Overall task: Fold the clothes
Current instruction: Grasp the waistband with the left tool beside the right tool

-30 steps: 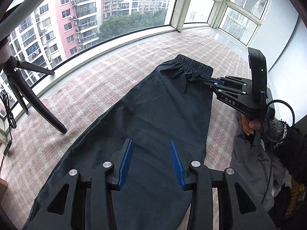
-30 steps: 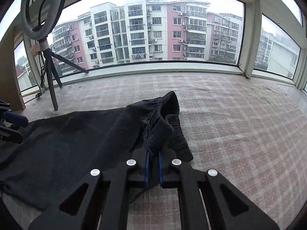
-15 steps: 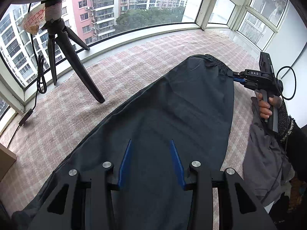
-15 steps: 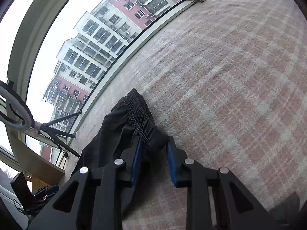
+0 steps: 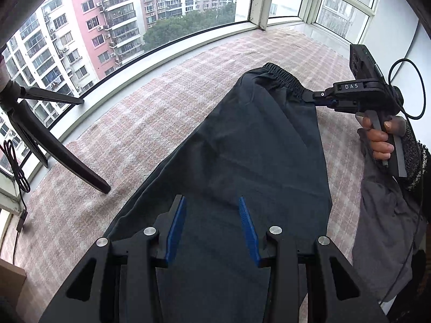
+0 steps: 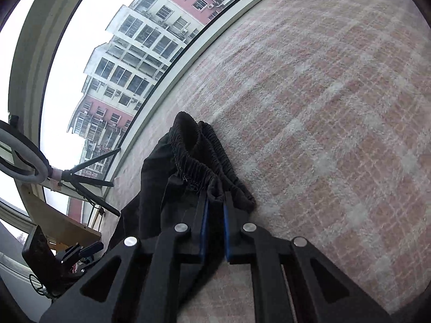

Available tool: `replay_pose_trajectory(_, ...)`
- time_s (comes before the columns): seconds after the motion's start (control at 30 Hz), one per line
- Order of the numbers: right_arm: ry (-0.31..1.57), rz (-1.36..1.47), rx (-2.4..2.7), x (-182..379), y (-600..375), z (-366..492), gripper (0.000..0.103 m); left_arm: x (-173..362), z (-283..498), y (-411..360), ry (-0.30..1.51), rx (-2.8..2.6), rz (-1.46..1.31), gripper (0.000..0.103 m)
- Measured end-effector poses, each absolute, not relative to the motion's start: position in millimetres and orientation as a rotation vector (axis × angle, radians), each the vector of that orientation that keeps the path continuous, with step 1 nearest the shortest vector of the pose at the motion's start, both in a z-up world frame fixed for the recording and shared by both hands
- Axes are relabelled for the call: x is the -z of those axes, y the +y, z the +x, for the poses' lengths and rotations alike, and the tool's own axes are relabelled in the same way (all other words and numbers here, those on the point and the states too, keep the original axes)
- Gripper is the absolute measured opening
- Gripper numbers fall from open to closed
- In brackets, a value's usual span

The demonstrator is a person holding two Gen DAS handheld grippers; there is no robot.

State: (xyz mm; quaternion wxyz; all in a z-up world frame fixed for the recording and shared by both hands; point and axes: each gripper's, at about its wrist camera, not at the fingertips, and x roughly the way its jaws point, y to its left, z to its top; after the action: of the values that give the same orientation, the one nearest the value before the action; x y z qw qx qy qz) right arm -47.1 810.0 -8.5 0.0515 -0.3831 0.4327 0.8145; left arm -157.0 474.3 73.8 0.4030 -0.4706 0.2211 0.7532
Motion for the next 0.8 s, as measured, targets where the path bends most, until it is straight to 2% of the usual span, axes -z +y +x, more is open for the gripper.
replay_pose_trajectory(0.03, 1.301, -1.168, -2.470, 5.0, 809.6, -43.7, 0.014, -73.0, -154.5, 471.8, 0.547, -1.899, -1.199, 0.039)
replay_pose_trajectory(0.07, 1.287, -1.166, -2.459, 1.5, 809.2, -39.7, 0.024, -73.8, -150.8, 469.6, 0.528, -1.894, -1.208, 0.039)
replay_pose_trajectory(0.1, 1.276, -1.150, -2.445, -1.2, 809.3, -34.1, 0.039, -74.5, -147.1, 467.5, 0.508, -1.889, -1.217, 0.039)
replay_pose_trajectory(0.13, 1.271, -1.149, -2.440, -0.1, 809.6, -31.2, 0.045, -75.7, -142.5, 466.9, 0.489, -1.880, -1.221, 0.039)
replay_pose_trajectory(0.2, 1.260, -1.146, -2.428, 2.0, 810.3, -25.3, 0.048, -79.8, -127.7, 478.9, 0.487, -1.850, -1.190, 0.039)
replay_pose_trajectory(0.33, 1.315, -1.120, -2.435, 6.7, 815.9, -30.8, 0.045, -83.6, -94.1, 534.7, 0.562, -1.768, -1.061, 0.045)
replay_pose_trajectory(0.4, 1.335, -1.151, -2.419, 9.3, 815.9, -42.0, 0.017, -83.0, -83.3, 570.0, 0.591, -1.725, -1.003, 0.047)
replay_pose_trajectory(0.6, 1.361, -1.152, -2.388, -1.3, 817.4, -50.8, 0.010, -57.0, -96.6, 654.5, 0.647, -1.742, -0.948, 0.047)
replay_pose_trajectory(0.8, 1.412, -1.180, -2.353, -14.3, 820.1, -56.6, 0.009, -32.1, -119.9, 674.6, 0.593, -1.721, -1.034, 0.047)
